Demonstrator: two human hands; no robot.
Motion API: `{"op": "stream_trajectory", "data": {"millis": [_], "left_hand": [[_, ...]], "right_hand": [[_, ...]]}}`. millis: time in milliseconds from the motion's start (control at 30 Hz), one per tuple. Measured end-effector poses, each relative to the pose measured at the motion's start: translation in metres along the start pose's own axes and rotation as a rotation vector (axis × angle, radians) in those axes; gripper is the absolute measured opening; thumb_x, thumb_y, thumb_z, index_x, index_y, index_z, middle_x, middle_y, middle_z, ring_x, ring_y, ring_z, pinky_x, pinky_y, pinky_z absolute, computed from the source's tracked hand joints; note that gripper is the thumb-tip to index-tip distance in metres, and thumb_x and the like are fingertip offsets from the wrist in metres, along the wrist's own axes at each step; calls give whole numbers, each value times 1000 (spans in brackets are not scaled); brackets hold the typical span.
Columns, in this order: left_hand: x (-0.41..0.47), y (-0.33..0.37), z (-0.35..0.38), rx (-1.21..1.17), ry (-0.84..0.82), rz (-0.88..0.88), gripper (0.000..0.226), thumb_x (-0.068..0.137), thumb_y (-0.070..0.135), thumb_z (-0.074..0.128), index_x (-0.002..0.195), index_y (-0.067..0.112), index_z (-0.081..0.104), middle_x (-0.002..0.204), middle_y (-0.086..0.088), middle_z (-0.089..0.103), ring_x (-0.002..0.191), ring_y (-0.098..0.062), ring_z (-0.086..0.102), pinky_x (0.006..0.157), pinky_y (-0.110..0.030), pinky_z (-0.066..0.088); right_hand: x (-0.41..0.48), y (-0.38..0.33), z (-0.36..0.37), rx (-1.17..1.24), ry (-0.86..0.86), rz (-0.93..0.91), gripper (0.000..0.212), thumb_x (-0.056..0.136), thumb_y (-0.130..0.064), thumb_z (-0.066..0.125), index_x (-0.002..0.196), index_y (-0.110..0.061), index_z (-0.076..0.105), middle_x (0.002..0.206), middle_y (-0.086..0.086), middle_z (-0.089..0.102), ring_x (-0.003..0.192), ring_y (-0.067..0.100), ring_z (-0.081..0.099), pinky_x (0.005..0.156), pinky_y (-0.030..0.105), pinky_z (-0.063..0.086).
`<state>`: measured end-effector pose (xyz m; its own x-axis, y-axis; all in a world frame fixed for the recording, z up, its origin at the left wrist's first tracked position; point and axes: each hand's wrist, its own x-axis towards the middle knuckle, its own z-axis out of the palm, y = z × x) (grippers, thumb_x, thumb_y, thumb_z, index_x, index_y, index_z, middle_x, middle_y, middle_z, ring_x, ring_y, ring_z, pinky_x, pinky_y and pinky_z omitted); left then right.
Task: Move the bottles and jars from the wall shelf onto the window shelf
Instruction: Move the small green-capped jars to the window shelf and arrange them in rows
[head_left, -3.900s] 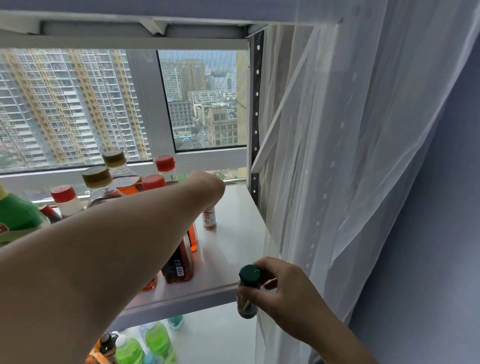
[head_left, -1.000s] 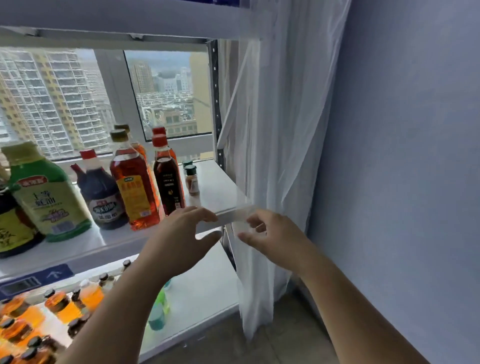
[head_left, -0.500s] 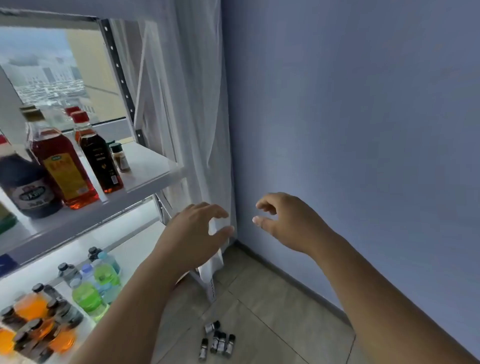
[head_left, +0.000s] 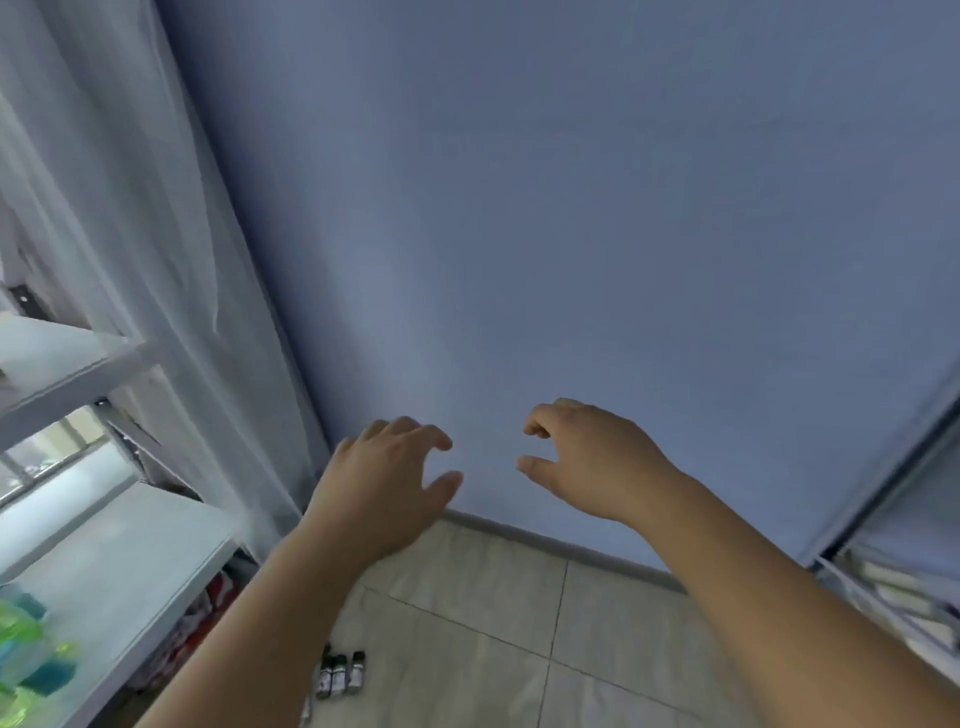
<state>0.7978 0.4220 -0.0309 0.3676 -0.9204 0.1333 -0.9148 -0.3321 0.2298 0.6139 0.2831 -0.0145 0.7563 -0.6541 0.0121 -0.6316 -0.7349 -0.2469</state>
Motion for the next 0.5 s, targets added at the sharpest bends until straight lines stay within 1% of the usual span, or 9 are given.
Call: {"op": "stream_trajectory", "data": {"millis": [100, 233, 333, 400, 467, 500], "left_hand": [[-14, 74, 17, 3, -41, 98, 45, 99, 59, 49, 139, 39, 53, 145, 14, 53, 135, -14, 47, 112, -40, 38], [-35, 163, 38, 1, -85, 235, 47, 99, 59, 48, 141, 39, 51, 147, 15, 51, 135, -13, 46, 113, -36, 37], [-50, 219, 49, -4, -105, 316, 46, 99, 59, 48, 141, 39, 51, 146, 15, 51, 136, -12, 45, 113, -36, 35], [-57, 255, 56, -10, -114, 375, 45, 99, 59, 48, 140, 40, 52, 145, 16, 52, 136, -12, 45, 112, -35, 35], [-62, 290, 63, -23, -121, 433, 44, 99, 59, 49, 139, 40, 52, 143, 17, 53, 134, -10, 45, 111, -34, 35], [-63, 308, 66, -27, -123, 464, 44, 99, 59, 49, 139, 41, 52, 142, 18, 53, 134, -9, 46, 111, -33, 34]], "right_hand": [[-68, 55, -9, -25, -2, 91, 50, 101, -53, 54, 142, -26, 51, 136, -7, 56, 116, 17, 58, 96, 35, 50], [-156, 120, -21, -56, 9, 205, 50, 101, -52, 55, 143, -26, 50, 137, -6, 56, 119, 17, 57, 97, 36, 49], [-216, 158, -34, -76, 30, 286, 50, 100, -52, 55, 143, -26, 50, 137, -5, 55, 120, 18, 56, 95, 36, 48], [-253, 180, -42, -92, 50, 336, 50, 100, -52, 56, 142, -26, 50, 137, -4, 55, 121, 19, 55, 96, 38, 48], [-286, 200, -49, -98, 76, 388, 49, 99, -52, 56, 141, -26, 52, 135, -4, 57, 119, 19, 56, 96, 39, 50], [-301, 211, -53, -96, 90, 414, 48, 99, -52, 56, 140, -26, 53, 132, -5, 58, 117, 19, 57, 94, 38, 50]]}}
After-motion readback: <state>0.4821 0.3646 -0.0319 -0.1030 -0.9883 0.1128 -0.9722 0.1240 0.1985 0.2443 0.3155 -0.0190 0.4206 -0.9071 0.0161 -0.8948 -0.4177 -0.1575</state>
